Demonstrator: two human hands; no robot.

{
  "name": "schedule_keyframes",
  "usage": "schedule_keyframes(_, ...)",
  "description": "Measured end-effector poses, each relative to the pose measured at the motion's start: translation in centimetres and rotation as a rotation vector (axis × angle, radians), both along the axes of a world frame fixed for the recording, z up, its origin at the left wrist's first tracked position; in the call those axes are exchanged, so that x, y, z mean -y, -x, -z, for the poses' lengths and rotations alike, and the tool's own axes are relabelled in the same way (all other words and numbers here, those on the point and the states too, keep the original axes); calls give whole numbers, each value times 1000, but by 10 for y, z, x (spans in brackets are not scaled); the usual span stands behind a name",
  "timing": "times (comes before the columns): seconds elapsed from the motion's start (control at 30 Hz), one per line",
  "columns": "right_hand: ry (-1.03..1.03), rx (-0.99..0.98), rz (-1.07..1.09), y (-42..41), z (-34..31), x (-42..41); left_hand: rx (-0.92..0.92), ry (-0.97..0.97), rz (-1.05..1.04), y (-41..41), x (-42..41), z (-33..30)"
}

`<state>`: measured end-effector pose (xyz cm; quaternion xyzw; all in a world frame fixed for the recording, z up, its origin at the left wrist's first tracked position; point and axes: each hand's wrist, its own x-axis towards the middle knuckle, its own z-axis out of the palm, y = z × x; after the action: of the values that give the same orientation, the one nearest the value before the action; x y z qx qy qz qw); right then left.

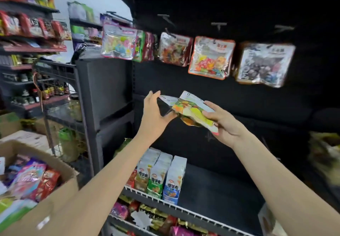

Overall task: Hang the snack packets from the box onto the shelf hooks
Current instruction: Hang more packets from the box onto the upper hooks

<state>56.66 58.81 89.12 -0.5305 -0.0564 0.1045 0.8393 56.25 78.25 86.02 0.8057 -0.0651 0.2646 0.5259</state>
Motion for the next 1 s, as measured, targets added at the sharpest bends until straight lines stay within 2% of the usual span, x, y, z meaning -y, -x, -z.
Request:
schedule_keyframes(0.03,-24,40,23,5,0,5,-125,232,78,4,8,-6)
schedule_keyframes(0.1,-53,110,65,12,1,13,-352,673,368,11,24,-17)
schedule_keyframes(0.13,-54,139,84,16,2,15,-415,794,508,15,30,-22)
schedule_keyframes(0.2,25,212,134,26,-1,20,-435,877,657,19,41,-28)
schedule_keyframes(0.27,110,282,167,37,-5,27,-434,898,633,25,55,-34)
schedule_keyframes(0.37,128,321,220,50,-12,46,-368,819,542,33,75,-40)
schedule_keyframes(0.5,217,323,409,59,-16,78,-253,751,519,36,98,-44)
schedule_keyframes(0.6,199,368,519,62,-20,103,-2,427,346,34,116,-57)
schedule_keyframes(0.67,277,445,613,61,-27,121,166,171,233,31,131,-68)
schedule_keyframes(0.77,422,554,748,59,-44,153,267,-52,130,32,159,-84)
schedule_keyframes(1.0,540,630,861,45,-81,232,369,-97,89,29,226,-110)
